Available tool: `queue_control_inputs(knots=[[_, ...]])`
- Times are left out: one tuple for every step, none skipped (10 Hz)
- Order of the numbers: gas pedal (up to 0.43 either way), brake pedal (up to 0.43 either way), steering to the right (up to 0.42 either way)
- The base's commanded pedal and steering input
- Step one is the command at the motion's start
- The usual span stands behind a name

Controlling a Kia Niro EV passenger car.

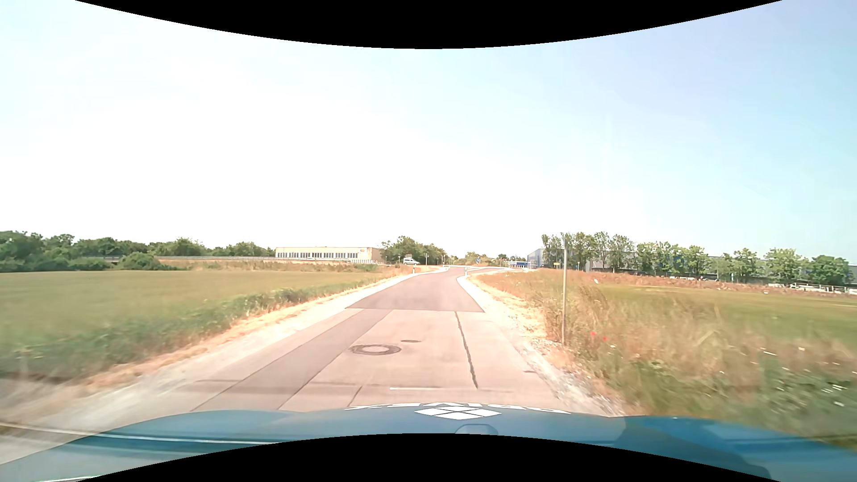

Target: Follow the waypoints while adhering to traffic rules and regulations

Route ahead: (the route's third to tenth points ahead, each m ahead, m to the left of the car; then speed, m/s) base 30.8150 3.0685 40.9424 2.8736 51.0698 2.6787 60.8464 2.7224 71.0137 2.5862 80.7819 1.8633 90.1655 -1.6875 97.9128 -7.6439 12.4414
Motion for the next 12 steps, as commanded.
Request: queue_control_inputs(knots=[[0.0,0.0,0.0],[0.0,0.0,0.0],[0.0,0.0,0.0],[0.0,0.0,-0.002],[0.0,0.0,-0.003],[0.0,0.0,-0.003],[0.0,0.0,-0.004],[0.0,0.0,-0.004],[0.0,0.0,-0.005],[0.0,0.0,-0.004],[0.0,0.0,-0.004],[0.0,0.0,-0.004]])
